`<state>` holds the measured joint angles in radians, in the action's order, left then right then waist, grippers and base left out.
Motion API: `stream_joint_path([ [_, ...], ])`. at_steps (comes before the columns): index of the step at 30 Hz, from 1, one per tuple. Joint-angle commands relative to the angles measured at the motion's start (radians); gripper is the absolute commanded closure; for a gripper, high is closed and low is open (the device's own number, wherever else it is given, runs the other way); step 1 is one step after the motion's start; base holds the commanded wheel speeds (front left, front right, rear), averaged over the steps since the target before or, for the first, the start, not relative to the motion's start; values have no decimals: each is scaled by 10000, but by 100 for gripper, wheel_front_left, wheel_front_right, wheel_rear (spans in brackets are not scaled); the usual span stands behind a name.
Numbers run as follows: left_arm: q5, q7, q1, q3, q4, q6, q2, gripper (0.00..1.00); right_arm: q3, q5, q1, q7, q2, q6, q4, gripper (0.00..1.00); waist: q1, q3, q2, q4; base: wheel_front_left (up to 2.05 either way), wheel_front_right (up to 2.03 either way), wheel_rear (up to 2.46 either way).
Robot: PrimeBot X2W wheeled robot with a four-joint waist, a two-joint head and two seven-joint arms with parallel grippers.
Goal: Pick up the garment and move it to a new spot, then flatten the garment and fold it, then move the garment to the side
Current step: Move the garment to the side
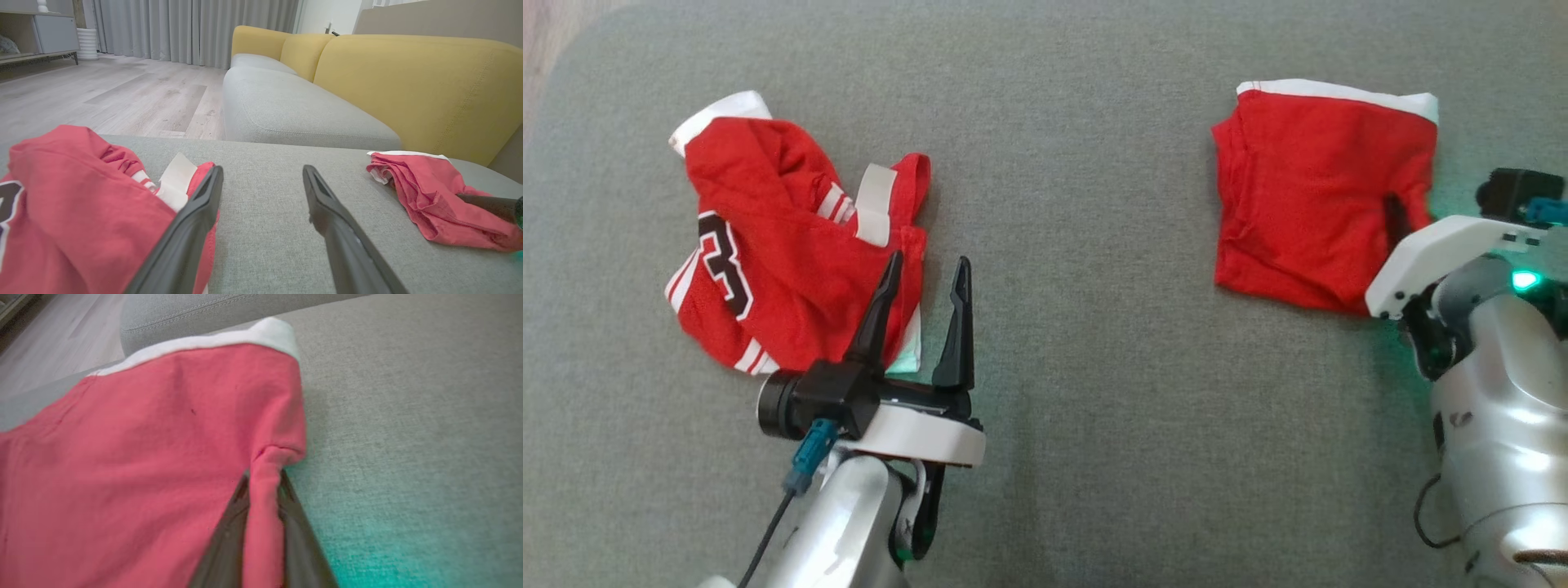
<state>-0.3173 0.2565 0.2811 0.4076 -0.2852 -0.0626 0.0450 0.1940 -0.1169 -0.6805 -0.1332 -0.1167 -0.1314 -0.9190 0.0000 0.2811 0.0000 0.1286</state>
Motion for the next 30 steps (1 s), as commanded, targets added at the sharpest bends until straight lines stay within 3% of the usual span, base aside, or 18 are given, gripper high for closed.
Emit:
stream_joint_path([
  [1, -9, 53, 265, -357, 251, -81, 53, 0, -532, -111, -70, 24, -33, 7, -90, 100, 0, -101, 0, -88, 0, 0, 0],
  [8, 37, 53, 170, -494, 276, -102, 53, 0, -2076, 47, -203, 730, -965, 7, 37, 100, 0, -390, 0, -461, 0, 0, 0],
  [14, 77, 53, 142, -649, 389, -104, 53, 0, -3330, -145, 123, 695, -2764, 7, 402, 100, 0, -356, 0, -715, 0, 0, 0],
  [15, 77, 53, 142, -649, 389, -104, 53, 0, -3330, -145, 123, 695, -2764, 7, 402, 100, 0, -356, 0, -715, 0, 0, 0],
  [18, 104, 53, 204, -676, 471, -90, 53, 0, -3736, -56, 320, 685, -3978, 7, 503, 100, 0, -177, 0, -740, 0, 0, 0],
  [24, 127, 53, 378, -690, 565, -32, 53, 0, -3746, 173, 370, 904, -5886, 7, 166, 100, 0, 241, 0, -605, 0, 0, 0],
  [30, 188, 53, 499, -750, 567, 22, 53, 0, -3288, 446, 9, 1338, -6482, 7, -254, 100, 0, 567, 0, -474, 0, 0, 0],
])
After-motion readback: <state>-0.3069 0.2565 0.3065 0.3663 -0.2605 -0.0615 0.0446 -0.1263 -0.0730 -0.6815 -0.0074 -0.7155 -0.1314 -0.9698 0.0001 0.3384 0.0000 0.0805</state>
